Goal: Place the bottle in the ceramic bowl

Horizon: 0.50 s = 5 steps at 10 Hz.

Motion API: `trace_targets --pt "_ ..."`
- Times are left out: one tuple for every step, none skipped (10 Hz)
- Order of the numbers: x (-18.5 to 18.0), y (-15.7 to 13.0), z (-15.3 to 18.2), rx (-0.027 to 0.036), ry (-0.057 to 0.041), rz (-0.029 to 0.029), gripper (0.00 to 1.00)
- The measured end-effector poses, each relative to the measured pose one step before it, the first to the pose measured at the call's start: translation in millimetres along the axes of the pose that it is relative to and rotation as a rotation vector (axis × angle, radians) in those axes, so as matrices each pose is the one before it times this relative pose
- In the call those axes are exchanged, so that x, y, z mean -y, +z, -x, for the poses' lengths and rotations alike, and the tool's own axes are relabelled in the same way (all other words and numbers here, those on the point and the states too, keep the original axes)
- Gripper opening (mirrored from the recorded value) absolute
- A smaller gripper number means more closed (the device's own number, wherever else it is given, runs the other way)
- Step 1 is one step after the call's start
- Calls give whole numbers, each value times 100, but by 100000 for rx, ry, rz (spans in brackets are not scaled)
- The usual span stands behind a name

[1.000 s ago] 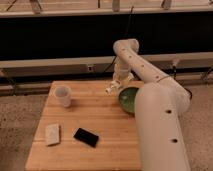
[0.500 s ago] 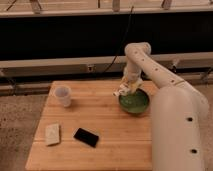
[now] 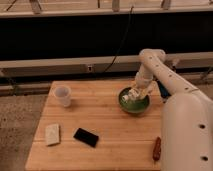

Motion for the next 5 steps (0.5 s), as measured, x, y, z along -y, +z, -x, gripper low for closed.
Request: trace_targets --pt "181 -49 129 -270 -1057 271 80" --pt "360 -2 524 -304 -1063 489 80" --pt "212 -10 417 -222 -286 426 80" --pt "263 49 251 59 102 -430 80" --pt "69 -102 -62 47 171 -491 80"
